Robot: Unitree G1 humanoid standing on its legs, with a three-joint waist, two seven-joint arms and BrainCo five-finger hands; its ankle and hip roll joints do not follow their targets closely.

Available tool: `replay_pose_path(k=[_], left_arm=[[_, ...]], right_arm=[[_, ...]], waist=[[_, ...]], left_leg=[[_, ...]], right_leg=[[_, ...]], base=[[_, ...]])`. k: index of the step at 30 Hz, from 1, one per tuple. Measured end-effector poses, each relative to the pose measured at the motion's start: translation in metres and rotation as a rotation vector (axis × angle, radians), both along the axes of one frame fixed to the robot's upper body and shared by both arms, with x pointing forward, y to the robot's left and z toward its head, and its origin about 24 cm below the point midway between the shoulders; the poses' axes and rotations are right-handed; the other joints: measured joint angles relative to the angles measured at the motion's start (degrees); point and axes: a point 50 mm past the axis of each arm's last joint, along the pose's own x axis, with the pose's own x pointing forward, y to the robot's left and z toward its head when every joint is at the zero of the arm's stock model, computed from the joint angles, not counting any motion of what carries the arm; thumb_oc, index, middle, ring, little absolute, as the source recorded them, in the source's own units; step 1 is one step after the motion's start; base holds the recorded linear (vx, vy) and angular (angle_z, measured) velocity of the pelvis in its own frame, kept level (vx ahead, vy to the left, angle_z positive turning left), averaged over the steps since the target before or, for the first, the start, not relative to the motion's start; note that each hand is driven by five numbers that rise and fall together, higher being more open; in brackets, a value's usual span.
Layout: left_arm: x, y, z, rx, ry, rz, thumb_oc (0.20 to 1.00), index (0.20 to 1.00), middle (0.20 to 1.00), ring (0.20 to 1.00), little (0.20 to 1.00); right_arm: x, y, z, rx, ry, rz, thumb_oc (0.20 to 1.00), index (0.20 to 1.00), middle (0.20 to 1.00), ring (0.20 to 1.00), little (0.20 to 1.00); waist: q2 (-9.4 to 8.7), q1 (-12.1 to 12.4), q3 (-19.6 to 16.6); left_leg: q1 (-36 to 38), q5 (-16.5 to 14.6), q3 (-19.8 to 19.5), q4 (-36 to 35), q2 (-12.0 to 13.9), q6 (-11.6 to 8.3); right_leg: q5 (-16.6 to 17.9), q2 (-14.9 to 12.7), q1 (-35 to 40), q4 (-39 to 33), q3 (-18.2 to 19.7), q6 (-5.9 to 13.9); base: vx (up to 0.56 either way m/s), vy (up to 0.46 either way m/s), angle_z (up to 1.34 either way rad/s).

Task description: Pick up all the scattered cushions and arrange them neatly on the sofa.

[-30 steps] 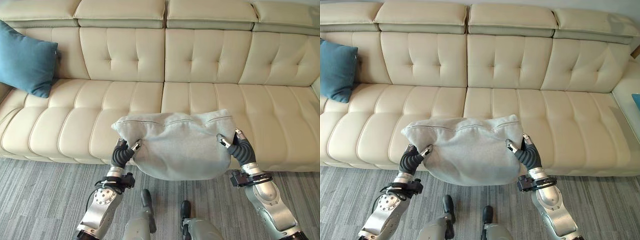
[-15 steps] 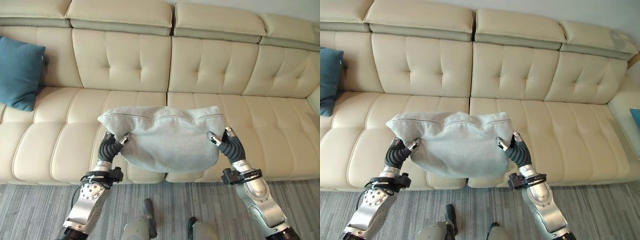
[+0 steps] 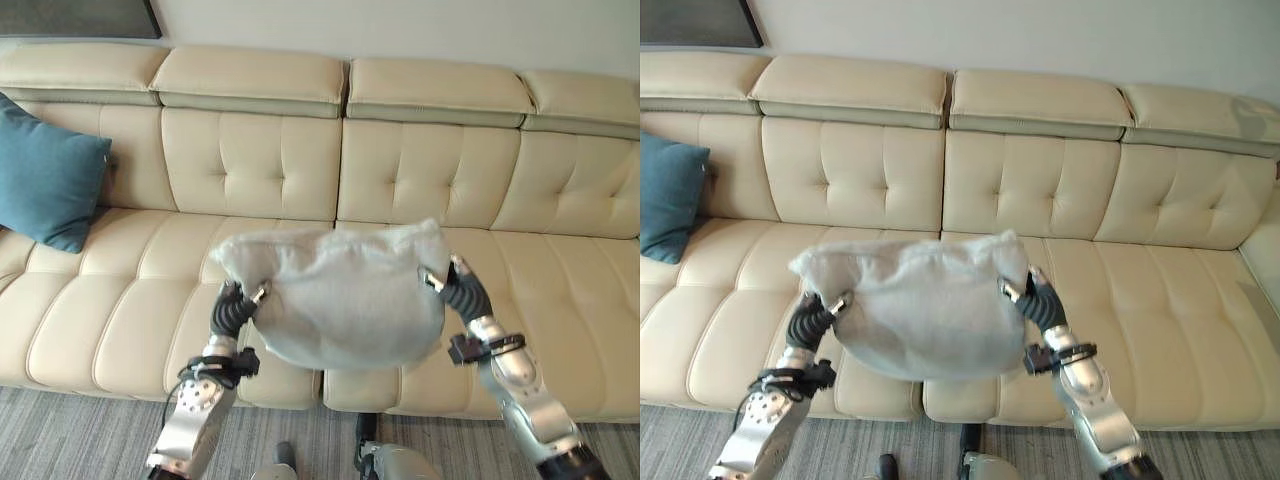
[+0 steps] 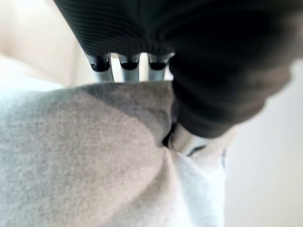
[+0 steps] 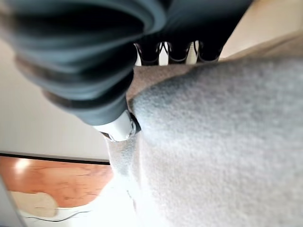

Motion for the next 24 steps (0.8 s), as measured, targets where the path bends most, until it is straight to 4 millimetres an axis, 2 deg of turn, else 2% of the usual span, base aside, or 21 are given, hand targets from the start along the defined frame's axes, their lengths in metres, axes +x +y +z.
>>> replay_pose_path(k=[3, 8, 9, 11, 13, 17, 19, 20, 21, 22, 24], left_arm=[[0.031, -0.008, 0.025, -0.007, -0.095, 0.034, 0.200, 0.200, 0.200, 0.200, 0.200], [0.070, -0.007, 0.058, 0.023, -0.189, 0.132, 0.200, 0.200, 0.200, 0.200, 0.200], [0.086, -0.008, 0.071, 0.057, -0.208, 0.168, 0.200, 0.200, 0.200, 0.200, 0.200], [0.105, -0.009, 0.089, 0.080, -0.233, 0.213, 0.200, 0.200, 0.200, 0.200, 0.200], [0.129, -0.018, 0.124, 0.150, -0.294, 0.260, 0.200, 0.200, 0.200, 0.200, 0.200], [0.139, -0.020, 0.132, 0.200, -0.298, 0.279, 0.200, 0.200, 0.200, 0.200, 0.200], [0.145, -0.022, 0.141, 0.237, -0.303, 0.285, 0.200, 0.200, 0.200, 0.200, 0.200], [0.149, -0.021, 0.148, 0.247, -0.308, 0.298, 0.740, 0.740, 0.740, 0.740, 0.740], [0.152, -0.020, 0.154, 0.252, -0.317, 0.306, 1.000, 1.000, 1.000, 1.000, 1.000], [0.154, -0.019, 0.161, 0.252, -0.334, 0.316, 1.000, 1.000, 1.000, 1.000, 1.000], [0.157, -0.017, 0.178, 0.257, -0.362, 0.335, 1.000, 1.000, 1.000, 1.000, 1.000]], right_arm=[[0.026, 0.004, 0.027, 0.014, -0.093, -0.045, 0.200, 0.200, 0.200, 0.200, 0.200], [0.054, 0.019, 0.058, 0.022, -0.189, -0.086, 0.200, 0.200, 0.200, 0.200, 0.200], [0.069, 0.024, 0.071, -0.003, -0.218, -0.120, 0.200, 0.200, 0.200, 0.200, 0.200], [0.087, 0.027, 0.087, -0.032, -0.241, -0.169, 0.200, 0.200, 0.200, 0.200, 0.200], [0.112, 0.023, 0.115, -0.065, -0.261, -0.284, 0.200, 0.200, 0.200, 0.200, 0.200], [0.119, 0.019, 0.112, -0.103, -0.241, -0.342, 0.200, 0.200, 0.200, 0.200, 0.200], [0.124, 0.017, 0.120, -0.118, -0.247, -0.366, 0.200, 0.200, 0.200, 0.200, 0.200], [0.127, 0.018, 0.128, -0.146, -0.267, -0.372, 0.203, 0.203, 0.203, 0.203, 0.203], [0.128, 0.020, 0.135, -0.167, -0.286, -0.373, 0.715, 0.715, 0.715, 0.715, 0.715], [0.130, 0.021, 0.144, -0.179, -0.309, -0.376, 1.000, 1.000, 1.000, 1.000, 1.000], [0.133, 0.022, 0.163, -0.175, -0.345, -0.397, 1.000, 1.000, 1.000, 1.000, 1.000]], waist=[[0.25, -0.15, -0.01], [0.33, -0.12, 0.07], [0.46, 0.00, 0.28], [0.73, 0.03, 1.50], [1.01, 0.22, 5.18], [1.16, 0.15, 7.02], [1.19, 0.09, 8.23], [1.21, -0.04, 9.26], [1.25, -0.07, 9.56], [1.25, -0.06, 9.80], [1.28, -0.08, 10.42]], left_leg=[[-1.91, 0.84, -0.11, -0.23, -0.28, -0.75], [-8.75, 1.57, -0.05, 1.44, -1.26, -0.32], [-11.98, 1.83, -0.05, 2.40, -1.71, 0.01], [-14.81, 2.49, -0.10, 2.94, -2.27, 0.24], [-17.53, 3.52, -0.24, 2.70, -2.90, 0.47], [-19.58, 3.65, -0.24, 2.75, -3.05, 0.45], [-21.21, 3.81, -0.19, 2.83, -3.16, 0.52], [-22.12, 3.95, -0.18, 2.80, -3.27, 0.56], [-23.04, 4.08, -0.14, 2.78, -3.32, 0.55], [-23.69, 4.11, -0.12, 2.78, -3.33, 0.55], [-24.21, 4.11, -0.22, 2.80, -3.22, 0.53]], right_leg=[[2.02, 0.05, -0.92, -2.58, -0.10, -0.99], [4.95, -1.00, -6.72, -3.11, 0.38, -1.67], [5.96, -1.52, -9.57, -3.09, 0.60, -1.60], [6.97, -2.12, -12.06, -3.10, 0.72, -1.74], [7.08, -2.85, -14.63, -3.41, 0.78, -0.64], [7.71, -2.85, -16.74, -3.39, 0.90, -1.25], [8.60, -2.94, -18.35, -3.38, 0.98, -1.94], [8.85, -3.00, -19.24, -3.38, 1.05, -2.15], [9.01, -3.06, -20.19, -3.37, 1.10, -2.21], [9.17, -3.07, -20.82, -3.37, 1.14, -2.41], [9.30, -2.99, -21.28, -3.38, 1.25, -2.59]], base=[[-0.05, -0.011, 0.01], [-0.15, -0.017, 0.01], [-0.12, -0.019, 0.06], [-0.09, -0.022, 0.07], [-0.08, -0.012, 0.09], [-0.06, -0.006, 0.00], [-0.07, 0.001, 0.01], [-0.07, 0.009, -0.01], [-0.07, 0.012, 0.00], [-0.06, 0.004, 0.00], [-0.05, -0.011, 0.01]])
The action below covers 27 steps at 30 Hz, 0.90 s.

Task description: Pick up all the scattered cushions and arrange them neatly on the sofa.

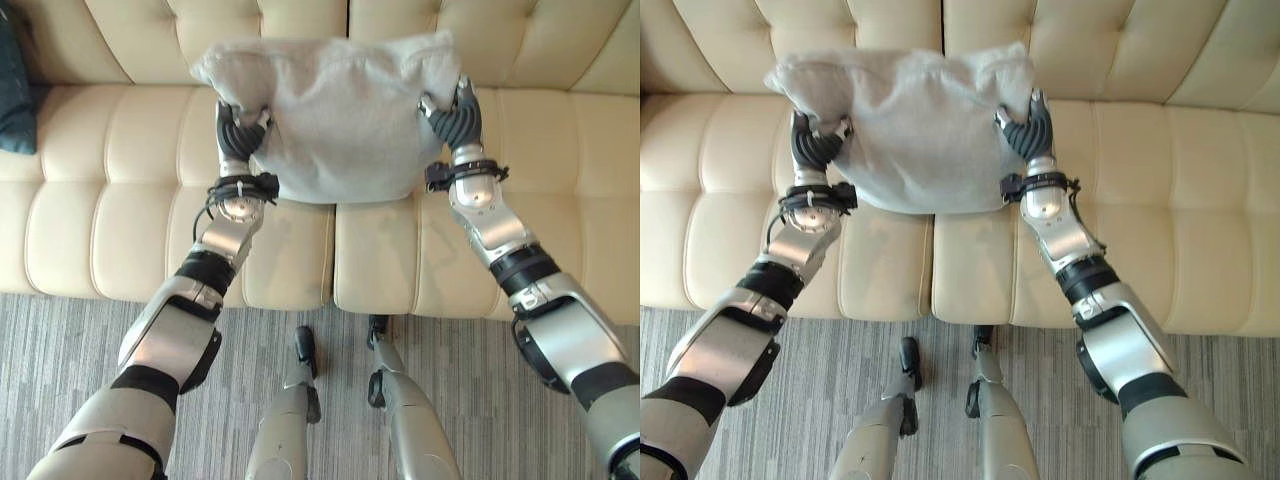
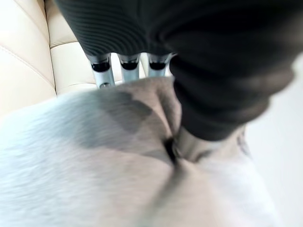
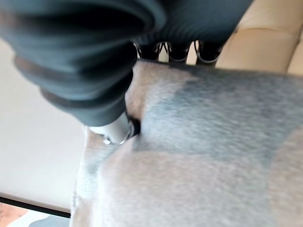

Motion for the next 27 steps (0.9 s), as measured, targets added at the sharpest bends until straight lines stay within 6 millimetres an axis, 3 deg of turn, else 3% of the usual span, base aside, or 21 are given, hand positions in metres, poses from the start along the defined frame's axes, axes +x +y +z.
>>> replay_pose_path(k=[5, 8, 10, 14, 17, 18, 21, 22, 23, 25, 26, 27], left_arm=[[-0.001, 0.010, 0.026, 0.039, -0.059, 0.012, 1.000, 1.000, 1.000, 1.000, 1.000], [-0.005, 0.023, 0.036, 0.071, -0.085, 0.030, 1.000, 1.000, 1.000, 1.000, 1.000], [-0.015, 0.043, 0.046, 0.073, -0.126, 0.023, 1.000, 1.000, 1.000, 1.000, 1.000], [-0.027, 0.061, 0.035, -0.045, -0.150, -0.006, 1.000, 1.000, 1.000, 1.000, 1.000], [-0.048, 0.074, 0.006, -0.187, -0.180, -0.054, 1.000, 1.000, 1.000, 1.000, 1.000], [-0.067, 0.088, -0.019, -0.234, -0.177, -0.049, 1.000, 1.000, 1.000, 1.000, 1.000], [-0.086, 0.107, -0.053, -0.243, -0.107, -0.016, 1.000, 1.000, 1.000, 1.000, 1.000], [-0.090, 0.110, -0.061, -0.249, -0.091, -0.006, 1.000, 1.000, 1.000, 1.000, 1.000], [-0.101, 0.115, -0.082, -0.253, -0.021, -0.014, 1.000, 1.000, 1.000, 1.000, 1.000], [-0.113, 0.112, -0.105, -0.216, 0.062, -0.041, 1.000, 1.000, 1.000, 1.000, 1.000], [-0.122, 0.111, -0.125, -0.204, 0.136, -0.051, 1.000, 1.000, 1.000, 1.000, 1.000], [-0.148, 0.109, -0.166, -0.208, 0.299, -0.070, 1.000, 1.000, 1.000, 1.000, 1.000]], right_arm=[[0.000, -0.009, 0.026, -0.021, -0.054, -0.038, 1.000, 1.000, 1.000, 1.000, 1.000], [-0.003, -0.021, 0.031, -0.069, -0.072, -0.071, 1.000, 1.000, 1.000, 1.000, 1.000], [-0.007, -0.039, 0.040, -0.076, -0.094, -0.109, 1.000, 1.000, 1.000, 1.000, 1.000], [-0.015, -0.051, 0.042, -0.021, -0.118, -0.081, 1.000, 1.000, 1.000, 1.000, 1.000], [-0.028, -0.069, 0.018, 0.079, -0.106, -0.049, 1.000, 1.000, 1.000, 1.000, 1.000], [-0.041, -0.094, -0.011, 0.108, -0.072, -0.081, 1.000, 1.000, 1.000, 1.000, 1.000], [-0.061, -0.131, -0.052, 0.161, 0.016, -0.144, 1.000, 1.000, 1.000, 1.000, 1.000], [-0.065, -0.135, -0.059, 0.166, 0.031, -0.151, 1.000, 1.000, 1.000, 1.000, 1.000], [-0.076, -0.140, -0.077, 0.152, 0.077, -0.125, 1.000, 1.000, 1.000, 1.000, 1.000], [-0.085, -0.135, -0.097, 0.120, 0.132, -0.079, 1.000, 1.000, 1.000, 1.000, 1.000], [-0.093, -0.133, -0.113, 0.109, 0.188, -0.053, 1.000, 1.000, 1.000, 1.000, 1.000], [-0.111, -0.123, -0.142, 0.097, 0.279, 0.025, 1.000, 1.000, 1.000, 1.000, 1.000]], waist=[[-0.06, 0.01, 0.04], [-0.06, 0.04, 0.04], [-0.06, 0.11, 0.03], [-0.07, 0.11, 0.04], [-0.07, 0.10, 0.04], [-0.07, 0.16, 0.03], [-0.26, 0.17, -0.16], [-0.29, 0.17, -0.32], [-0.91, 0.23, -0.82], [-1.06, 0.26, -1.53], [-1.14, 0.13, -1.81], [-1.51, 0.15, -2.75]], left_leg=[[-1.43, 0.01, -0.16, -0.18, 0.09, -0.01], [-1.33, 0.33, -0.18, -1.16, 0.10, 0.01], [-0.71, 0.63, -0.11, -2.16, 0.05, -0.06], [1.46, 0.83, -0.10, -3.08, 0.17, -0.11], [5.84, 0.82, -0.20, -4.63, 0.34, -0.13], [8.77, 0.81, -0.31, -5.60, 0.42, -0.13], [12.06, 1.10, -0.83, -7.30, -0.27, 0.12], [12.43, 1.13, -0.84, -7.69, -0.39, 0.17], [12.28, 1.47, -0.78, -8.14, -1.15, 0.10], [12.84, 1.73, -0.83, -8.13, -1.13, 0.39], [13.59, 1.65, -0.60, -8.12, -1.03, 0.46], [15.29, 1.28, -0.19, -8.15, -0.94, 0.41]], right_leg=[[0.00, -0.04, -1.42, -0.01, 0.08, 0.00], [0.00, -0.07, -1.67, -0.09, 0.18, 0.00], [0.00, -0.03, -1.60, -0.10, 0.34, 0.00], [0.01, 0.14, 0.04, -0.15, 0.35, -0.02], [-0.01, 0.39, 3.80, -0.43, 0.33, -0.02], [-0.14, 0.51, 6.56, -0.68, 0.28, 0.13], [-1.45, -0.17, 9.59, -1.01, 0.34, 1.77], [-1.57, -0.23, 9.80, -1.02, 0.41, 1.90], [-2.80, -0.74, 9.44, -1.06, 1.26, 3.46], [-2.65, -0.61, 9.90, -1.05, 1.37, 3.48], [-2.69, -0.37, 10.57, -1.05, 1.48, 3.53], [-3.11, -0.12, 11.92, -1.07, 1.77, 3.98]], base=[[-0.01, -0.004, 0.01], [0.00, 0.000, 0.00], [0.01, 0.001, -0.02], [0.01, 0.004, -0.03], [0.02, 0.005, -0.02], [0.06, 0.007, 0.02], [0.02, 0.007, 0.13], [0.02, 0.010, 0.08], [0.03, 0.008, 0.02], [0.02, -0.001, -0.02], [0.05, 0.011, -0.20], [0.06, 0.014, -0.20]])
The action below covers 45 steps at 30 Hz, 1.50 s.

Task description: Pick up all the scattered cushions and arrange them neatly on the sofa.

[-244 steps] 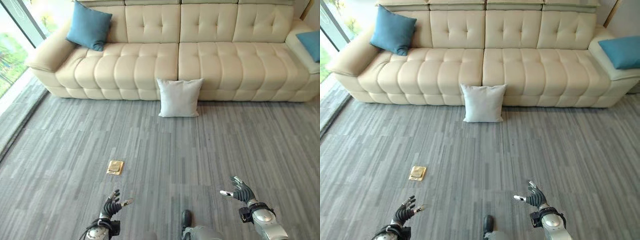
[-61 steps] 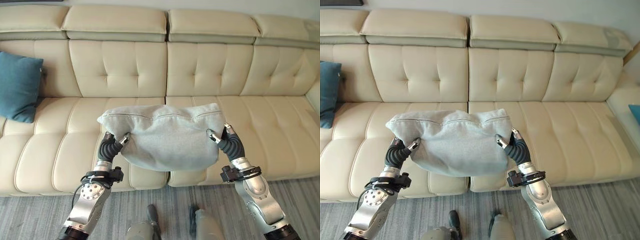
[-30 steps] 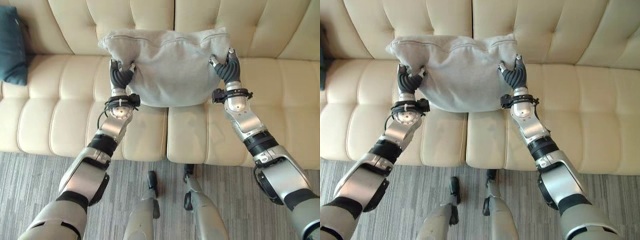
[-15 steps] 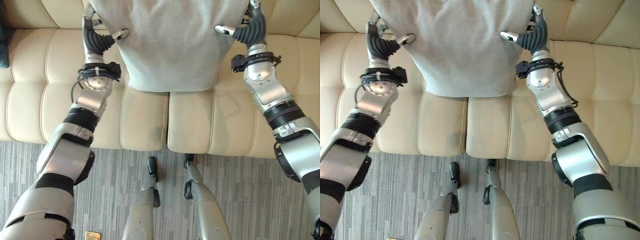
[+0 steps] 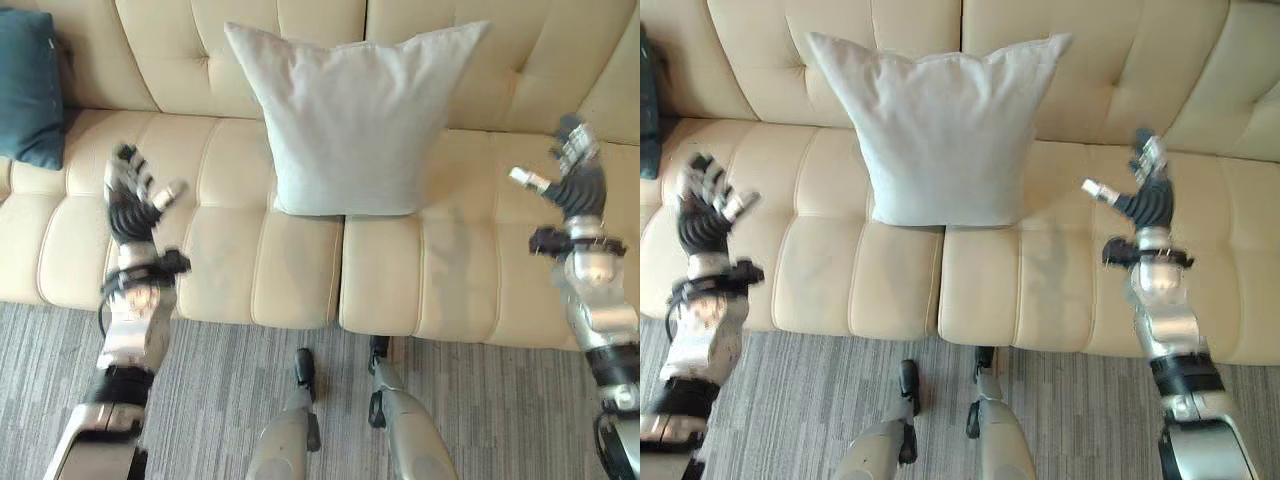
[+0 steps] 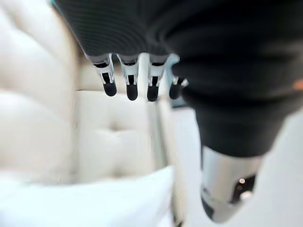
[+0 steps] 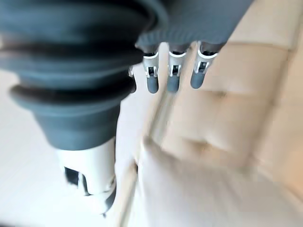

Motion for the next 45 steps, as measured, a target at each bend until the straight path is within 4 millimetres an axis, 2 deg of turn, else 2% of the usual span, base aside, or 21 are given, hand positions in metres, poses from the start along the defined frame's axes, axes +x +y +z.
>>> replay_pose_path(k=[4, 11, 12, 13, 14, 15, 19, 22, 24, 25, 27, 28, 29, 31, 32, 34, 36, 39, 40, 42, 45], left_arm=[[-0.034, -0.007, -0.049, 0.030, 0.228, -0.076, 1.000, 1.000, 1.000, 1.000, 1.000], [-0.118, -0.016, -0.143, -0.035, 0.677, -0.067, 1.000, 1.000, 1.000, 1.000, 1.000], [-0.132, -0.017, -0.154, -0.057, 0.749, -0.053, 1.000, 1.000, 1.000, 1.000, 1.000], [-0.135, -0.017, -0.156, -0.059, 0.760, -0.047, 1.000, 1.000, 1.000, 1.000, 1.000], [-0.138, -0.019, -0.160, -0.074, 0.773, -0.042, 1.000, 1.000, 1.000, 1.000, 1.000], [-0.150, -0.018, -0.170, -0.088, 0.841, -0.023, 1.000, 1.000, 1.000, 1.000, 1.000], [-0.156, -0.025, -0.176, -0.067, 0.894, -0.066, 1.000, 1.000, 1.000, 1.000, 1.000], [-0.144, -0.023, -0.172, -0.015, 0.876, -0.086, 1.000, 1.000, 1.000, 1.000, 1.000], [-0.123, -0.010, -0.160, 0.042, 0.823, -0.079, 1.000, 1.000, 1.000, 1.000, 1.000], [-0.092, -0.004, -0.141, 0.095, 0.727, -0.084, 1.000, 1.000, 1.000, 1.000, 1.000], [-0.077, -0.002, -0.129, 0.135, 0.673, -0.092, 1.000, 1.000, 1.000, 1.000, 1.000], [-0.081, -0.001, -0.130, 0.145, 0.684, -0.088, 1.000, 1.000, 1.000, 1.000, 1.000], [-0.087, 0.001, -0.132, 0.143, 0.696, -0.073, 1.000, 1.000, 1.000, 1.000, 1.000], [-0.091, 0.007, -0.131, 0.148, 0.699, -0.046, 1.000, 1.000, 1.000, 1.000, 1.000], [-0.094, 0.005, -0.136, 0.132, 0.720, -0.040, 1.000, 1.000, 1.000, 1.000, 1.000], [-0.103, -0.008, -0.147, 0.080, 0.745, -0.045, 1.000, 1.000, 1.000, 1.000, 1.000], [-0.106, -0.020, -0.153, 0.064, 0.757, -0.081, 1.000, 1.000, 1.000, 1.000, 1.000], [-0.107, -0.033, -0.158, 0.062, 0.775, -0.139, 1.000, 1.000, 1.000, 1.000, 1.000], [-0.107, -0.033, -0.158, 0.062, 0.776, -0.139, 1.000, 1.000, 1.000, 1.000, 1.000], [-0.105, -0.032, -0.156, 0.064, 0.767, -0.136, 1.000, 1.000, 1.000, 1.000, 1.000], [-0.098, -0.033, -0.153, 0.065, 0.744, -0.140, 1.000, 1.000, 1.000, 1.000, 1.000]], right_arm=[[-0.030, 0.007, -0.048, 0.026, 0.159, 0.062, 1.000, 1.000, 1.000, 1.000, 1.000], [-0.112, 0.015, -0.176, -0.046, 0.734, 0.065, 1.000, 1.000, 1.000, 1.000, 1.000], [-0.122, 0.013, -0.187, -0.067, 0.800, 0.060, 1.000, 1.000, 1.000, 1.000, 1.000], [-0.125, 0.011, -0.189, -0.084, 0.812, 0.056, 1.000, 1.000, 1.000, 1.000, 1.000], [-0.127, 0.011, -0.192, -0.087, 0.825, 0.050, 1.000, 1.000, 1.000, 1.000, 1.000], [-0.133, 0.011, -0.201, -0.111, 0.874, 0.049, 1.000, 1.000, 1.000, 1.000, 1.000], [-0.134, 0.005, -0.203, -0.138, 0.896, 0.022, 1.000, 1.000, 1.000, 1.000, 1.000], [-0.131, 0.006, -0.202, -0.136, 0.886, 0.014, 1.000, 1.000, 1.000, 1.000, 1.000], [-0.121, 0.009, -0.199, -0.129, 0.855, 0.009, 1.000, 1.000, 1.000, 1.000, 1.000], [-0.104, 0.012, -0.198, -0.125, 0.842, 0.009, 1.000, 1.000, 1.000, 1.000, 1.000], [-0.095, 0.012, -0.194, -0.134, 0.823, 0.014, 1.000, 1.000, 1.000, 1.000, 1.000], [-0.098, 0.010, -0.193, -0.135, 0.824, 0.010, 1.000, 1.000, 1.000, 1.000, 1.000], [-0.096, 0.011, -0.190, -0.133, 0.808, 0.011, 1.000, 1.000, 1.000, 1.000, 1.000], [-0.090, 0.017, -0.185, -0.129, 0.766, 0.030, 1.000, 1.000, 1.000, 1.000, 1.000], [-0.084, 0.016, -0.181, -0.135, 0.748, 0.026, 1.000, 1.000, 1.000, 1.000, 1.000], [-0.090, 0.011, -0.184, -0.143, 0.768, 0.010, 1.000, 1.000, 1.000, 1.000, 1.000], [-0.104, 0.005, -0.190, -0.151, 0.808, -0.004, 1.000, 1.000, 1.000, 1.000, 1.000], [-0.116, -0.006, -0.193, -0.163, 0.848, -0.029, 1.000, 1.000, 1.000, 1.000, 1.000], [-0.117, -0.006, -0.195, -0.154, 0.854, -0.035, 1.000, 1.000, 1.000, 1.000, 1.000], [-0.114, -0.004, -0.193, -0.145, 0.841, -0.032, 1.000, 1.000, 1.000, 1.000, 1.000], [-0.106, -0.002, -0.188, -0.117, 0.805, -0.035, 1.000, 1.000, 1.000, 1.000, 1.000]], waist=[[-0.48, -0.47, -1.10], [-0.09, -1.56, -8.48], [-0.01, -1.58, -9.75], [0.48, -1.47, -10.41], [1.19, -1.35, -10.91], [0.17, -1.35, -12.86], [1.25, -1.24, -14.42], [0.43, -1.21, -14.16], [-2.28, -1.94, -12.00], [0.41, -2.33, -8.55], [0.67, -0.62, -6.62], [1.30, 0.39, -6.44], [1.20, 1.45, -6.54], [-0.85, 2.77, -6.58], [-0.24, 3.05, -6.21], [2.42, 3.06, -6.53], [4.19, 2.77, -6.91], [4.94, 2.52, -6.72], [4.24, 1.87, -6.53], [0.76, 0.83, -7.03], [0.45, -1.30, -6.67]], left_leg=[[2.96, -0.44, 0.19, -0.01, 0.30, -0.14], [9.17, -2.28, 1.37, -0.03, 0.80, 0.30], [9.55, -3.15, 1.59, -0.41, 0.70, 0.84], [9.51, -3.15, 1.52, -0.43, 1.38, 0.87], [9.49, -3.07, 1.54, -0.43, 1.95, 0.99], [11.18, -3.11, 1.27, -0.36, 1.16, 0.86], [12.62, -3.31, 1.43, -0.42, 0.81, 0.72], [11.59, -2.82, 1.92, -0.37, -0.42, 1.04], [8.61, -1.39, 3.30, 0.51, -2.71, 2.77], [1.22, 1.04, 3.43, 4.02, 1.64, 4.83], [0.53, 2.72, 3.51, 3.89, 3.33, 5.30], [1.90, 2.19, 3.09, 3.47, 3.85, 5.95], [2.28, 2.57, 3.20, 3.02, 3.66, 5.42], [1.59, 2.50, 3.30, 3.14, 2.47, 3.80], [0.74, 4.00, 2.85, 3.04, 2.89, 2.04], [-0.05, 6.31, 1.36, 1.33, 4.24, -1.41], [-2.22, 8.66, -0.28, 1.52, 6.06, -3.27], [-3.77, 10.04, -1.99, 3.16, 7.23, -5.20], [-3.83, 9.08, -2.21, 4.67, 6.51, -5.77], [-2.04, 3.29, -5.44, 10.28, 1.61, -4.09], [0.76, 2.14, -11.35, 9.83, 0.11, -2.94]], right_leg=[[-0.83, 0.22, 2.93, -0.02, 0.03, 0.35], [-3.69, 0.09, 8.77, -0.39, -0.16, 1.57], [-3.95, -0.12, 9.31, -0.41, -0.18, 2.05], [-5.39, 0.12, 9.34, -0.05, -0.96, 4.07], [-5.46, 0.24, 9.40, 0.66, -2.12, 4.24], [-4.55, -0.37, 10.68, 1.64, -1.99, 2.88], [-3.97, -0.62, 13.03, -0.37, -1.81, 2.08], [-2.36, -1.21, 11.13, -0.18, -0.12, 3.44], [-3.16, -2.84, 7.10, 0.50, 1.88, 4.21], [-11.43, -0.20, -2.79, 19.38, 1.30, 9.22], [-19.01, 0.84, -5.25, 40.46, 0.74, 7.12], [-22.68, 0.76, 2.67, 40.90, -0.13, 7.73], [-24.31, 0.74, 8.30, 36.24, -0.12, 7.51], [-26.53, 0.20, 17.89, 20.30, 0.11, 6.35], [-25.15, 1.77, 20.79, 12.32, 0.02, 1.74], [-21.45, 4.77, 22.06, 7.11, 0.12, 0.33], [-19.58, 6.78, 21.35, 6.11, -1.55, -1.99], [-19.24, 7.68, 19.08, 7.71, -2.38, -4.15], [-19.06, 6.91, 18.87, 7.96, -2.31, -4.50], [-18.24, 3.22, 17.59, 9.47, 0.05, -4.19], [-17.65, 2.85, 16.35, 9.69, 2.29, -3.16]], base=[[0.04, 0.023, -0.07], [0.04, 0.030, -0.06], [0.03, 0.041, -0.18], [0.04, 0.086, -0.08], [0.02, 0.131, 0.04], [0.00, 0.149, 0.02], [-0.10, 0.125, -0.01], [-0.19, 0.071, -0.27], [-0.48, 0.058, -0.55], [-0.44, 0.032, -0.10], [-0.20, -0.064, -0.07], [-0.11, -0.107, -0.12], [-0.15, -0.148, -0.16], [-0.13, -0.119, -0.19], [-0.17, -0.139, -0.05], [-0.24, -0.141, 0.11], [-0.22, -0.058, 0.31], [-0.15, 0.001, 0.04], [-0.09, 0.036, -0.16], [-0.05, 0.059, -0.29], [0.04, 0.097, -0.40]])
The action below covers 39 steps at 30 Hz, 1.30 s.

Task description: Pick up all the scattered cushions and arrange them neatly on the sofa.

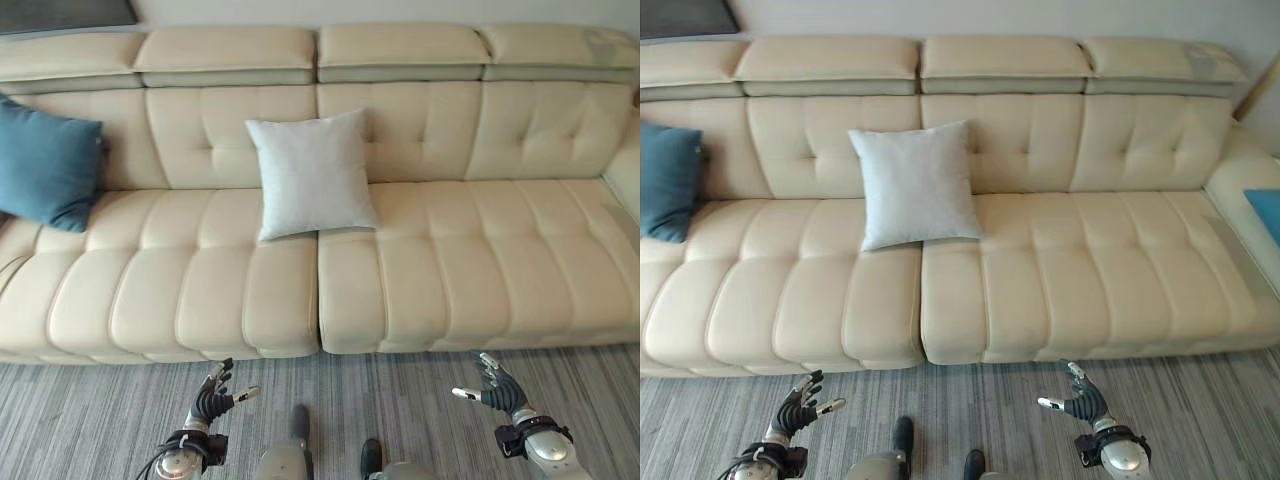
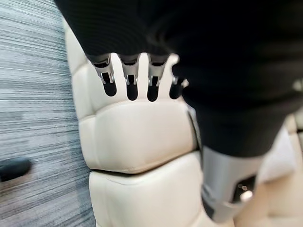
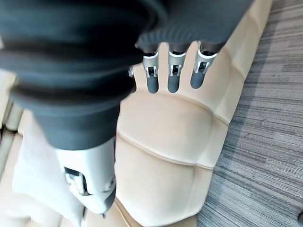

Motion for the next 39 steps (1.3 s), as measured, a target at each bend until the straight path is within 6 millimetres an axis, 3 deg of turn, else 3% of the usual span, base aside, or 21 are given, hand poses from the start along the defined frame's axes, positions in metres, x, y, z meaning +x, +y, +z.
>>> replay_pose_path(k=[2, 5, 9, 12, 13, 14, 15, 17, 18, 19, 21, 22, 24, 26, 27, 29, 31, 35, 37, 38, 39], left_arm=[[0.006, -0.006, 0.001, -0.011, -0.013, -0.014, 1.000, 1.000, 1.000, 1.000, 1.000], [0.027, -0.015, 0.009, -0.022, -0.067, -0.044, 1.000, 1.000, 1.000, 1.000, 1.000], [0.019, -0.012, 0.005, -0.011, -0.037, -0.043, 1.000, 1.000, 1.000, 1.000, 1.000], [0.018, -0.010, 0.004, -0.005, -0.024, -0.041, 1.000, 1.000, 1.000, 1.000, 1.000], [0.018, -0.004, 0.006, 0.018, -0.023, -0.042, 1.000, 1.000, 1.000, 1.000, 1.000], [0.017, -0.006, 0.005, 0.010, -0.022, -0.037, 1.000, 1.000, 1.000, 1.000, 1.000], [0.017, -0.006, 0.006, 0.008, -0.027, -0.039, 1.000, 1.000, 1.000, 1.000, 1.000], [0.012, -0.004, 0.004, 0.013, -0.008, -0.038, 1.000, 1.000, 1.000, 1.000, 1.000], [0.006, -0.003, 0.002, 0.012, 0.007, -0.033, 1.000, 1.000, 1.000, 1.000, 1.000], [0.004, -0.001, 0.001, 0.016, 0.013, -0.032, 1.000, 1.000, 1.000, 1.000, 1.000], [0.004, 0.002, 0.002, 0.022, 0.013, -0.031, 1.000, 1.000, 1.000, 1.000, 1.000], [0.000, -0.006, -0.006, -0.003, 0.049, -0.032, 1.000, 1.000, 1.000, 1.000, 1.000], [0.008, -0.028, -0.009, -0.066, 0.036, -0.056, 1.000, 1.000, 1.000, 1.000, 1.000], [0.020, -0.034, -0.004, -0.068, 0.008, -0.091, 1.000, 1.000, 1.000, 1.000, 1.000], [0.021, -0.035, -0.003, -0.070, 0.001, -0.093, 1.000, 1.000, 1.000, 1.000, 1.000], [0.028, -0.039, -0.001, -0.070, -0.011, -0.112, 1.000, 1.000, 1.000, 1.000, 1.000], [0.023, -0.040, -0.003, -0.074, 0.000, -0.118, 1.000, 1.000, 1.000, 1.000, 1.000], [0.017, -0.040, -0.005, -0.076, 0.014, -0.117, 1.000, 1.000, 1.000, 1.000, 1.000], [0.009, -0.041, -0.011, -0.082, 0.046, -0.113, 1.000, 1.000, 1.000, 1.000, 1.000], [0.006, -0.039, -0.012, -0.082, 0.056, -0.106, 1.000, 1.000, 1.000, 1.000, 1.000], [0.007, -0.039, -0.012, -0.081, 0.053, -0.105, 1.000, 1.000, 1.000, 1.000, 1.000]], right_arm=[[0.013, 0.003, 0.005, 0.023, -0.038, -0.013, 1.000, 1.000, 1.000, 1.000, 1.000], [0.011, -0.001, 0.000, 0.061, -0.027, -0.070, 1.000, 1.000, 1.000, 1.000, 1.000], [0.009, 0.009, -0.007, 0.135, -0.019, -0.102, 1.000, 1.000, 1.000, 1.000, 1.000], [0.014, 0.020, -0.010, 0.171, -0.019, -0.105, 1.000, 1.000, 1.000, 1.000, 1.000], [0.023, 0.030, -0.009, 0.201, -0.034, -0.096, 1.000, 1.000, 1.000, 1.000, 1.000], [0.027, 0.033, -0.008, 0.213, -0.041, -0.101, 1.000, 1.000, 1.000, 1.000, 1.000], [0.029, 0.040, -0.010, 0.224, -0.033, -0.094, 1.000, 1.000, 1.000, 1.000, 1.000], [0.030, 0.049, -0.011, 0.227, -0.021, -0.059, 1.000, 1.000, 1.000, 1.000, 1.000], [0.028, 0.052, -0.013, 0.230, -0.009, -0.048, 1.000, 1.000, 1.000, 1.000, 1.000], [0.022, 0.051, -0.016, 0.229, 0.005, -0.056, 1.000, 1.000, 1.000, 1.000, 1.000], [0.011, 0.050, -0.022, 0.227, 0.034, -0.064, 1.000, 1.000, 1.000, 1.000, 1.000], [0.007, 0.043, -0.022, 0.209, 0.039, -0.071, 1.000, 1.000, 1.000, 1.000, 1.000], [0.001, 0.026, -0.019, 0.159, 0.046, -0.075, 1.000, 1.000, 1.000, 1.000, 1.000], [-0.001, 0.022, -0.018, 0.147, 0.047, -0.078, 1.000, 1.000, 1.000, 1.000, 1.000], [0.000, 0.021, -0.017, 0.144, 0.043, -0.079, 1.000, 1.000, 1.000, 1.000, 1.000], [0.006, 0.020, -0.012, 0.150, 0.015, -0.089, 1.000, 1.000, 1.000, 1.000, 1.000], [0.015, 0.020, -0.006, 0.162, -0.020, -0.089, 1.000, 1.000, 1.000, 1.000, 1.000], [0.024, 0.023, 0.002, 0.170, -0.060, -0.075, 1.000, 1.000, 1.000, 1.000, 1.000], [0.032, 0.025, 0.005, 0.165, -0.073, -0.062, 1.000, 1.000, 1.000, 1.000, 1.000], [0.037, 0.029, 0.005, 0.158, -0.070, -0.051, 1.000, 1.000, 1.000, 1.000, 1.000], [0.037, 0.030, 0.004, 0.158, -0.066, -0.048, 1.000, 1.000, 1.000, 1.000, 1.000]], waist=[[0.65, -0.05, 0.04], [1.18, -1.48, -0.06], [0.02, -1.80, -1.62], [0.11, -1.73, -1.80], [-1.16, -1.38, -1.73], [-0.49, -1.25, -1.88], [0.53, 0.34, -1.66], [1.09, 0.80, -1.37], [1.70, 1.84, -1.62], [0.28, 1.20, -2.28], [-2.23, 1.03, -3.35], [-1.48, 0.77, -3.75], [1.80, -0.64, -3.30], [1.43, -1.42, -3.01], [0.90, -1.35, -2.68], [-0.37, -1.25, -1.94], [-1.28, -0.41, -1.39], [-1.08, 0.45, -0.07], [-0.45, 2.84, 1.07], [1.50, 3.60, 1.54], [1.90, 4.15, 1.63]], left_leg=[[2.41, -1.54, -3.91, -1.98, 0.21, 1.61], [3.60, -2.81, -3.75, -4.41, -0.07, 2.39], [6.29, -2.75, 2.22, -7.58, -1.52, 4.61], [7.03, -1.95, 9.36, -8.85, -1.28, 5.87], [7.33, -2.97, 14.58, -7.96, -1.47, 7.06], [7.94, -2.48, 20.00, -8.52, 0.53, 6.82], [8.52, -2.69, 24.10, -8.22, 2.74, 6.61], [10.29, -4.15, 30.23, -7.34, 5.36, 5.25], [11.42, -5.06, 32.40, -7.23, 6.43, 4.45], [11.78, -6.54, 31.68, -6.55, 6.40, 4.47], [12.75, -6.86, 34.11, -6.43, 5.68, 1.69], [12.96, -6.90, 30.66, -5.05, 7.17, 1.19], [11.52, -6.82, 25.38, -1.96, 10.70, 1.12], [6.62, -6.09, 20.12, 8.65, 13.32, 1.94], [5.52, -5.28, 18.71, 12.35, 13.91, 1.60], [-1.03, -3.52, 10.83, 24.35, 13.83, -0.36], [-4.41, -6.98, 7.02, 24.03, 9.50, -1.75], [-8.22, -9.29, 1.43, 12.41, -0.48, -0.05], [-8.50, -6.61, -1.85, 0.32, -4.81, 0.52], [-10.43, -4.43, -5.36, -3.14, -5.56, 0.47], [-11.01, -3.76, -5.79, -3.03, -5.48, 0.78]], right_leg=[[0.74, 0.50, 0.30, -0.23, 3.45, 1.39], [0.97, -0.14, -0.27, -0.86, 4.40, 3.77], [2.56, -2.04, -1.56, -1.88, 8.88, 5.60], [7.31, -1.96, -4.39, -2.24, 13.28, 7.28], [9.58, -2.21, -5.73, -4.43, 9.67, 7.15], [7.41, -3.73, -5.89, -5.33, 1.42, 4.49], [5.98, -5.11, -7.70, -1.58, -8.98, 4.21], [3.69, -8.45, -8.03, 4.60, -19.72, 5.72], [2.03, -10.04, -7.79, 6.74, -22.52, 5.75], [2.61, -11.13, -6.50, 6.06, -22.46, 6.53], [2.87, -12.64, -4.96, 4.14, -22.99, 5.99], [4.79, -9.33, -4.61, 3.52, -19.81, 5.43], [2.65, -5.48, -4.86, 3.93, -18.42, 3.55], [1.76, -3.57, -4.22, 3.05, -16.18, 1.53], [2.64, -3.14, -3.50, 2.71, -16.07, -0.56], [2.54, -2.10, -2.48, 0.92, -13.46, -1.27], [2.57, -1.25, -1.49, -0.96, -11.00, -1.73], [2.24, 1.19, 1.36, -5.51, -6.05, -1.92], [3.12, 3.03, 3.70, -7.80, -1.81, -1.15], [2.48, 5.57, 6.36, -9.72, 0.29, -2.27], [2.62, 6.55, 7.09, -9.71, 1.42, -2.59]], base=[[0.07, 0.098, -0.80], [0.08, 0.125, -0.28], [0.02, 0.101, -0.71], [-0.05, 0.020, -1.37], [0.00, -0.096, -1.88], [0.10, -0.146, -2.40], [0.07, -0.124, -1.76], [0.04, -0.092, -1.85], [0.07, -0.138, -1.56], [0.11, -0.177, -1.14], [0.18, -0.260, -0.85], [0.24, -0.377, -1.00], [0.23, -0.425, -0.57], [0.09, -0.334, -0.20], [0.07, -0.251, -0.35], [0.11, -0.088, -0.52], [0.17, -0.077, -0.57], [0.28, -0.014, -0.58], [0.36, 0.044, -1.32], [0.44, 0.104, -1.39], [0.45, 0.147, -1.32]])
